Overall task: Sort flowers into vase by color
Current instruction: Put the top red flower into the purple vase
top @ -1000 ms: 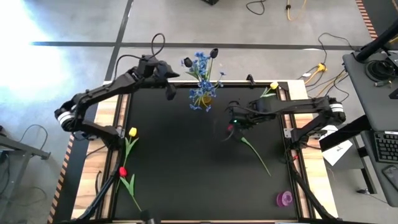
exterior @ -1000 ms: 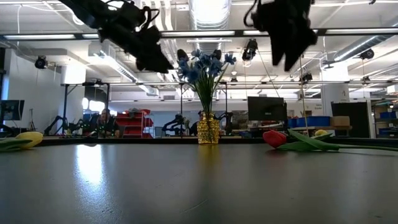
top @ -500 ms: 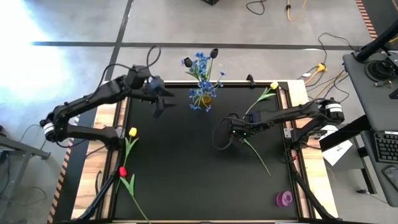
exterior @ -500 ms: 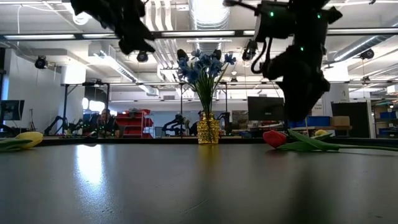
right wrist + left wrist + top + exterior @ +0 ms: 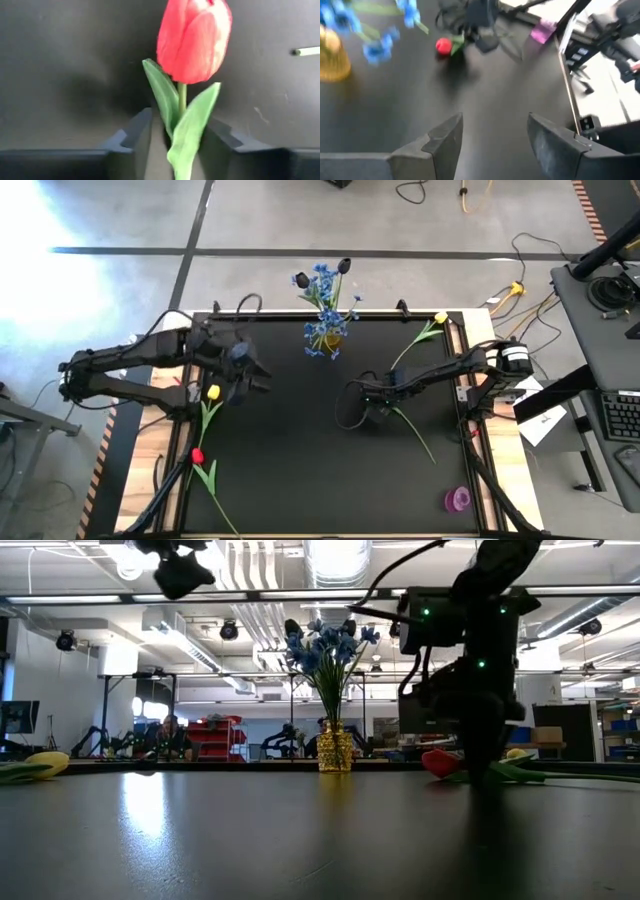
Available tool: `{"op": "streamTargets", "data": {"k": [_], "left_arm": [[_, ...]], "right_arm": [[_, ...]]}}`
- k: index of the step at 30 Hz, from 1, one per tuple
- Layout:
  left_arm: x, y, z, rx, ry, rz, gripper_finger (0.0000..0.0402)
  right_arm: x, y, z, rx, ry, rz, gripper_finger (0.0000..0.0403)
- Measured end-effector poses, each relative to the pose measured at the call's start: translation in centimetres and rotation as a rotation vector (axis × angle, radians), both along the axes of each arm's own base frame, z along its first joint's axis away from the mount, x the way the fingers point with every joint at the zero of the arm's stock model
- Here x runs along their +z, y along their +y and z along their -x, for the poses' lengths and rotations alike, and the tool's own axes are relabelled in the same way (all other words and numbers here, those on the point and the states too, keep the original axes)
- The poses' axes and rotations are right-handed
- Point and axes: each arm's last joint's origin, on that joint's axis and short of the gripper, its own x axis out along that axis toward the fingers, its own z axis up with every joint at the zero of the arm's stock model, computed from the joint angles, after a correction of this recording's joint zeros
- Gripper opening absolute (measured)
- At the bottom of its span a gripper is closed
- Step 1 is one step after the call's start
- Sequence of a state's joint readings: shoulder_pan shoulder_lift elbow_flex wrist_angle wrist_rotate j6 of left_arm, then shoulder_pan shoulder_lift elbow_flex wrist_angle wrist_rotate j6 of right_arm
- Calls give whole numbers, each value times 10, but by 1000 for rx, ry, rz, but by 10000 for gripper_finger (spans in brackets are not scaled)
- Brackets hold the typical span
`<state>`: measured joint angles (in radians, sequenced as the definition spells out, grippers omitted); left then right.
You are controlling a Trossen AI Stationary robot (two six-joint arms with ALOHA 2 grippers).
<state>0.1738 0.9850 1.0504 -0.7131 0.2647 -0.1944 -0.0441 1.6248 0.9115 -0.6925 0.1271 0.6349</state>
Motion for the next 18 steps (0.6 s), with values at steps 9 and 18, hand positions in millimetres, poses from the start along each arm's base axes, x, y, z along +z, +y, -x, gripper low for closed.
{"op": "streamTargets", "data": {"k": [9, 18], "left_arm": [[-3, -43, 0, 156, 53, 28, 203], [-30, -67, -3, 349, 149, 187, 203]], "right_arm": [[16, 0, -3, 130, -120, 40, 12], [111, 48, 34, 352, -637, 50, 10]]}}
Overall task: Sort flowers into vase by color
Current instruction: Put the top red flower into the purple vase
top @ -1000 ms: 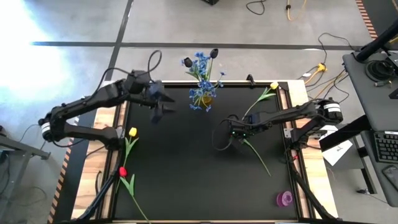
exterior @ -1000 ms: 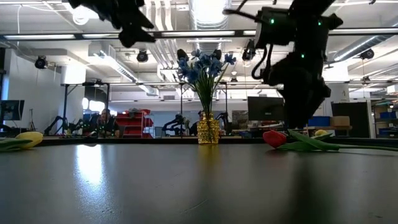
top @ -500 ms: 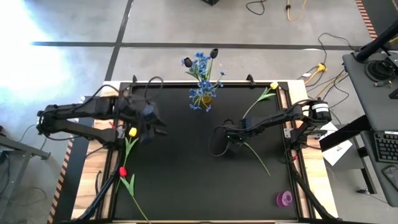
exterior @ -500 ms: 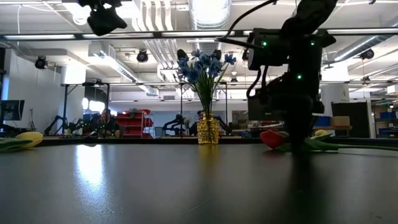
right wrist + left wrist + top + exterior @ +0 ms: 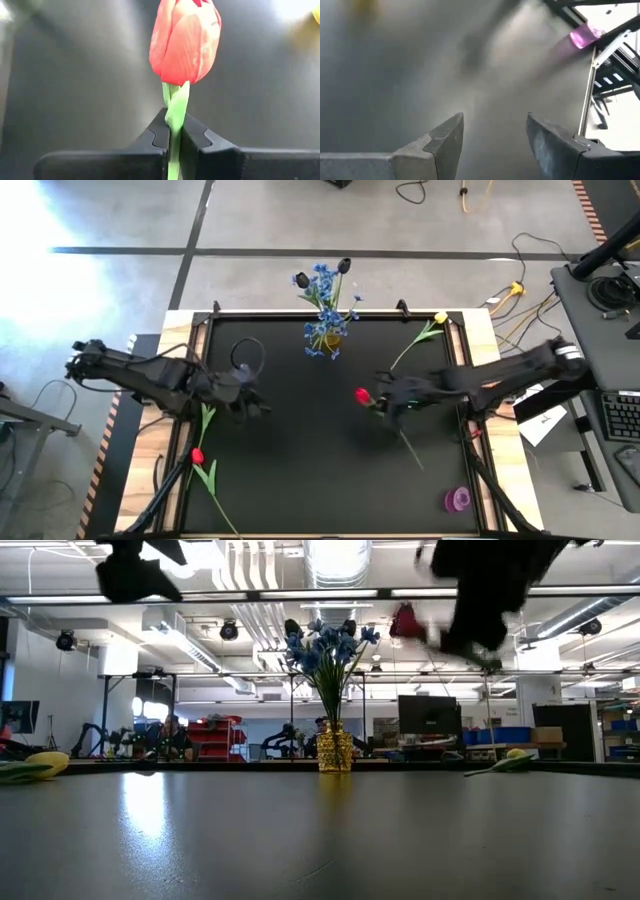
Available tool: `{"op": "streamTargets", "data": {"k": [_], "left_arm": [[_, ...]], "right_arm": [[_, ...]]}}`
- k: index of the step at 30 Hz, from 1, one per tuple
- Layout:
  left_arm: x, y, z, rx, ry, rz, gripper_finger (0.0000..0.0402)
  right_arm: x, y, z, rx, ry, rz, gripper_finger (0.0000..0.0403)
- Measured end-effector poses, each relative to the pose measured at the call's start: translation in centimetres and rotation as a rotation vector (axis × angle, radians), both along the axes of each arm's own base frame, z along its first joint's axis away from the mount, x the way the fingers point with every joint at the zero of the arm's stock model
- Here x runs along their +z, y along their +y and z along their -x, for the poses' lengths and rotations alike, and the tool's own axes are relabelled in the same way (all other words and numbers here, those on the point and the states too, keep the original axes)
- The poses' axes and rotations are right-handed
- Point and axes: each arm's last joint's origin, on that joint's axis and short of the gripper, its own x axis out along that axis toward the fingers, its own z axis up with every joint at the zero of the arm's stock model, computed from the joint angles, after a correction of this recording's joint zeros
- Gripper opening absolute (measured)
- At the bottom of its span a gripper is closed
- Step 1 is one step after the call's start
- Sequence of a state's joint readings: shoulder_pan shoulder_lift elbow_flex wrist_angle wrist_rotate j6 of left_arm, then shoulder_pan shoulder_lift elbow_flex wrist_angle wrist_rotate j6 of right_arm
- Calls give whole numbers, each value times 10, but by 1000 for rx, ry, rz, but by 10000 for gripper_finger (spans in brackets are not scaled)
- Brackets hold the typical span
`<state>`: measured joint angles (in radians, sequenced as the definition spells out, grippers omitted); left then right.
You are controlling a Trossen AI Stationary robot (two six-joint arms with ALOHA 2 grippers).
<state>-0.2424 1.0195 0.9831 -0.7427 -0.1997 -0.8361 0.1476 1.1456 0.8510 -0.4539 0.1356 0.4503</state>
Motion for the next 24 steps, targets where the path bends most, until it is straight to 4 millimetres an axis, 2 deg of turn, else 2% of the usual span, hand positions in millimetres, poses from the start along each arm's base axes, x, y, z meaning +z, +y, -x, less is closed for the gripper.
{"op": "streamTargets", "data": {"k": [6, 13, 17, 24], "left_arm": [[-20, -7, -4, 96, 72, 100, 203], [-27, -8, -10, 144, 82, 140, 203], [-21, -9, -14, 190, 14, 216, 203], [-12, -14, -21, 221, -101, 328, 203]], "right_arm": [[44, 45, 39, 275, -371, -59, 9], [62, 86, 78, 602, -477, -114, 9], [65, 98, 93, 715, -526, -103, 9], [74, 102, 108, 814, -649, -75, 9]]}}
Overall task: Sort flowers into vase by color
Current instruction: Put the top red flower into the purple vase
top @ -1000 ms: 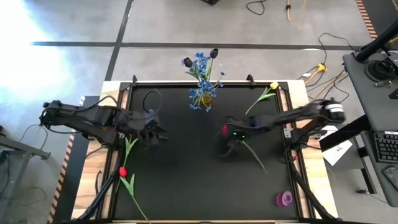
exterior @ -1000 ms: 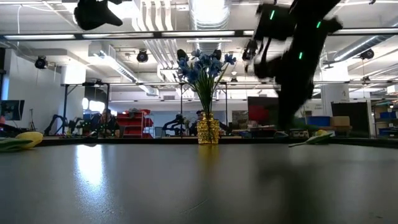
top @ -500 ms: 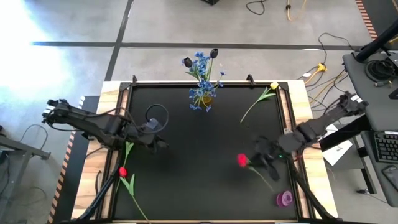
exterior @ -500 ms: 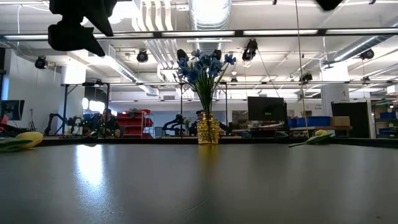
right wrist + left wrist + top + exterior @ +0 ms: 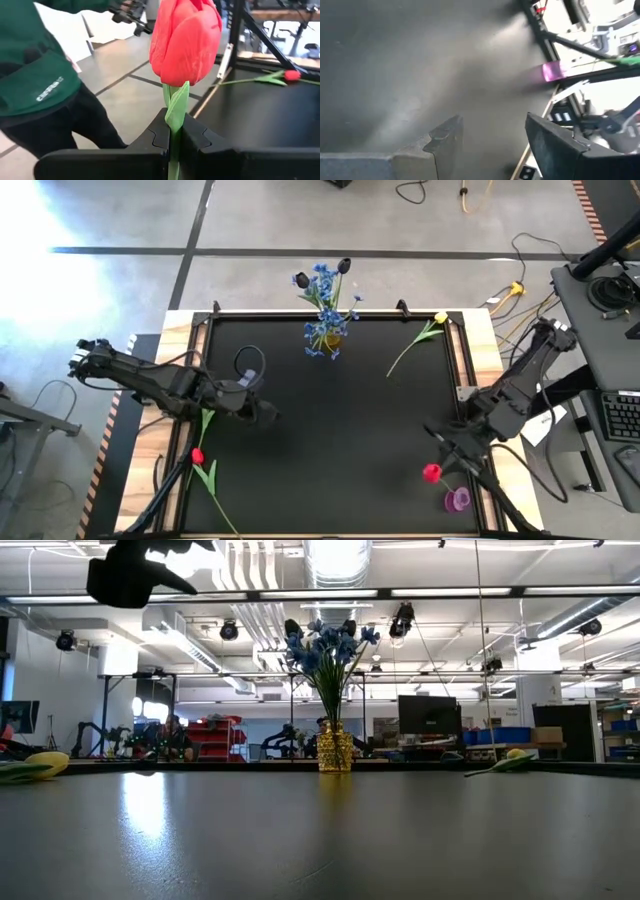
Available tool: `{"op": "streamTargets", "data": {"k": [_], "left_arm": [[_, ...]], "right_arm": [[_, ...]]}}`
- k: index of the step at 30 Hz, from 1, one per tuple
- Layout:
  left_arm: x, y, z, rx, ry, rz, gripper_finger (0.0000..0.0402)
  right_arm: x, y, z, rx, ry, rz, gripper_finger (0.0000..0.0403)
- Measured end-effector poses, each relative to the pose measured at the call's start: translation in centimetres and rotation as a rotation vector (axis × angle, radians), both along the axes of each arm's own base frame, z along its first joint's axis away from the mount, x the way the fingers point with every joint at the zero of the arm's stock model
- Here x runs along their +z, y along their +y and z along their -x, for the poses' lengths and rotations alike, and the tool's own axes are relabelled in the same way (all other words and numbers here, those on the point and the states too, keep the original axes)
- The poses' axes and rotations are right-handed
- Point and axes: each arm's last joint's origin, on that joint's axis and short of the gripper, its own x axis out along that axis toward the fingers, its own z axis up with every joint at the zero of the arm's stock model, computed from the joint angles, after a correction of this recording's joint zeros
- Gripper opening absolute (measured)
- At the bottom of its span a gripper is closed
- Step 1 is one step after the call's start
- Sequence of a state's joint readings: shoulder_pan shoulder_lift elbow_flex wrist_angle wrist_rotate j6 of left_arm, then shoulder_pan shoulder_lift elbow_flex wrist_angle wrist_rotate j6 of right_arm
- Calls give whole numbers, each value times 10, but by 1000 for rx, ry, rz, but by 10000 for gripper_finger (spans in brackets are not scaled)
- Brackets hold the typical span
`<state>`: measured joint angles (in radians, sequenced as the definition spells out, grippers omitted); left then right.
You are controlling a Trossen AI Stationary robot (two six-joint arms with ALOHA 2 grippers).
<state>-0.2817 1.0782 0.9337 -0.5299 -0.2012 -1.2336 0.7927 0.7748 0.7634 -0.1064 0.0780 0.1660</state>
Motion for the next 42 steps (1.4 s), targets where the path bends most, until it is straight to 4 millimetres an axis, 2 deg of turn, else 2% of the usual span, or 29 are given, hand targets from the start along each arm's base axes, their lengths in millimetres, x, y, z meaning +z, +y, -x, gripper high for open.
{"op": "streamTargets", "data": {"k": [7, 13, 23, 32, 38, 42], "left_arm": [[2, 0, -2, 30, -25, 37, 203], [-2, 0, -5, 52, -5, 13, 203], [-15, -4, -16, 75, 57, 50, 203], [-19, -4, -14, 93, 100, 88, 203], [-21, -4, -4, 75, 188, 135, 203], [-25, -2, 12, 47, 344, 200, 203]], "right_arm": [[3, 8, 19, 108, -105, -49, 9], [-7, 4, 30, 115, -138, -59, 9], [-13, -5, 38, 136, -217, -29, 9], [-33, 0, 46, 221, -225, -18, 12], [-44, 1, 48, 225, -119, -48, 15], [-49, 0, 49, 206, 7, -97, 42]]}}
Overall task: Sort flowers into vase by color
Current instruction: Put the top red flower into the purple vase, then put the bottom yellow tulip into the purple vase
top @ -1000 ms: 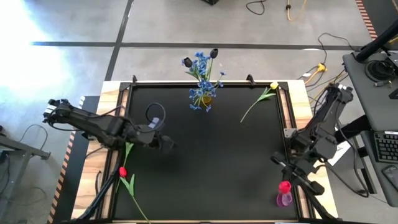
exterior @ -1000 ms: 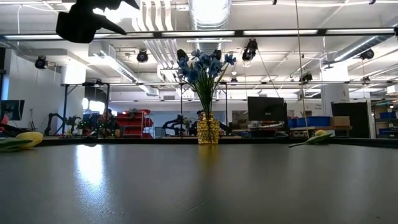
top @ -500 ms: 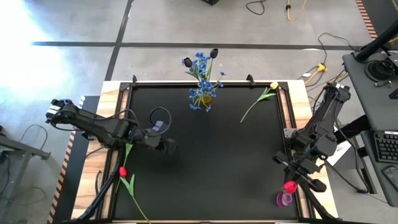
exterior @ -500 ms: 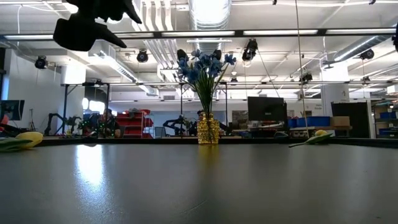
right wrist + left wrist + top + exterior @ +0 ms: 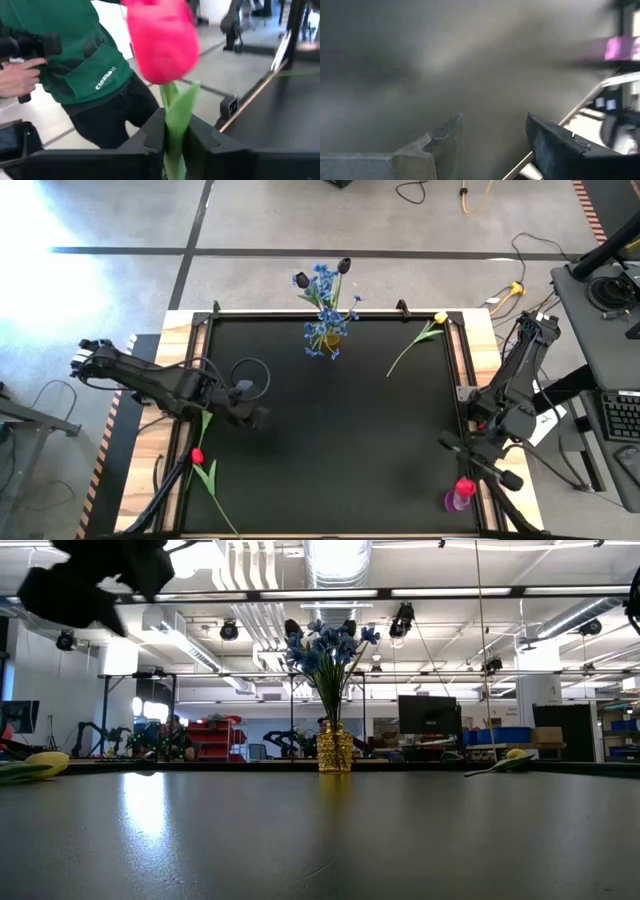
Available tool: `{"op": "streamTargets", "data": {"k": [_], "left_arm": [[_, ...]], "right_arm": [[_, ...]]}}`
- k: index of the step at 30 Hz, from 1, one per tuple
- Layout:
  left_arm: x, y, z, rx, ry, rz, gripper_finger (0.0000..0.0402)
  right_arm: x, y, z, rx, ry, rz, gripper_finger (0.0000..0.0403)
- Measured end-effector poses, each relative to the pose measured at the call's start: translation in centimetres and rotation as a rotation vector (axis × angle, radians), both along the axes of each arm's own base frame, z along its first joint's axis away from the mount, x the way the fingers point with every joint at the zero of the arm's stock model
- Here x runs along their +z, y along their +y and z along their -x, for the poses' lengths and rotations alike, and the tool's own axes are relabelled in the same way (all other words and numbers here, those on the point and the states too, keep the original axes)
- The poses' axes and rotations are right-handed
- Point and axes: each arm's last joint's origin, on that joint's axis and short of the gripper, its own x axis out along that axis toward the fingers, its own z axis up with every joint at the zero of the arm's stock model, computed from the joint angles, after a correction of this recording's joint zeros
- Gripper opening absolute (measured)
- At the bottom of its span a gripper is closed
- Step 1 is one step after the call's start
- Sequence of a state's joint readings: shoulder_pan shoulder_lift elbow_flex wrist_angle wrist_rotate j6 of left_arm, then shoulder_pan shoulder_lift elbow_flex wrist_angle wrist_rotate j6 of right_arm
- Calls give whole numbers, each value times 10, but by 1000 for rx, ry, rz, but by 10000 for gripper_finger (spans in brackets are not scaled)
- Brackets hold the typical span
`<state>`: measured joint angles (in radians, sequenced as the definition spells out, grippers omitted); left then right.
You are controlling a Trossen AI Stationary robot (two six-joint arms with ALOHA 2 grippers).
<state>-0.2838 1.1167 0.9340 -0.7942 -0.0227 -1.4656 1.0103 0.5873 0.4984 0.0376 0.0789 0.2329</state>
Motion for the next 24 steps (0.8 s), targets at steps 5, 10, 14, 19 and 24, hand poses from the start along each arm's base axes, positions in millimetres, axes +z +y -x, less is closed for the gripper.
{"op": "streamTargets", "data": {"k": [5, 10, 14, 19, 24], "left_arm": [[-1, 4, 16, 3, 100, -14, 203], [-2, 8, 27, 15, 177, -31, 203], [-4, 10, 36, 10, 261, -60, 203], [-10, 18, 51, 62, 447, -152, 203], [-21, 28, 57, 129, 517, -222, 203]], "right_arm": [[4, -2, 2, -29, 202, 6, 102], [19, -5, 8, -56, 411, 24, 152], [37, -12, 13, -109, 564, 69, 177], [67, -22, 19, -185, 655, 123, 190], [91, -35, 23, -328, 703, 151, 196]]}}
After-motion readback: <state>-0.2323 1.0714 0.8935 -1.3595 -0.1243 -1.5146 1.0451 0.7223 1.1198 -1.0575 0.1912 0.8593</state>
